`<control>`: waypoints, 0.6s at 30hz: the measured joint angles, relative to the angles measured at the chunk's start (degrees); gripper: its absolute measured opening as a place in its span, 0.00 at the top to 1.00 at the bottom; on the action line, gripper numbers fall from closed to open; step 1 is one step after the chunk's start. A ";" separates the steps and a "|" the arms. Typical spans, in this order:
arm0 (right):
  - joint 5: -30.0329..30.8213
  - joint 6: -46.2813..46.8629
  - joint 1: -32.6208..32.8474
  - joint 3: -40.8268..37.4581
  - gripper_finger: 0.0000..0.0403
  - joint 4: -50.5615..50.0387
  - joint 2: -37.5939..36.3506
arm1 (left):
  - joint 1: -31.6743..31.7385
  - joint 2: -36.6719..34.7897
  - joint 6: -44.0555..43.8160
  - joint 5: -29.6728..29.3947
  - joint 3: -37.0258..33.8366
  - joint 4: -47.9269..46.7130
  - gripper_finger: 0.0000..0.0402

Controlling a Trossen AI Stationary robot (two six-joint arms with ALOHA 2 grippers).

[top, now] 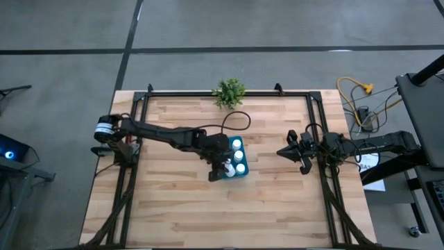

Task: Pick and place pill bottles into a basket
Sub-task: Put the white medicine bottle into the blue bin

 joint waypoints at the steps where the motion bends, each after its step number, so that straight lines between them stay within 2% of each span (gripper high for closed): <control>1: -0.01 0.00 0.00 0.00 0.98 0.00 0.00 | -0.24 0.00 0.04 -0.26 0.00 0.17 0.64; 9: 0.00 0.00 0.00 0.00 0.98 -0.02 0.00 | -1.49 -0.04 3.07 -4.12 3.86 -5.57 0.64; 18: 0.02 0.00 -0.01 0.00 0.98 -0.01 0.00 | -1.47 0.40 4.30 -5.74 8.41 -8.80 0.64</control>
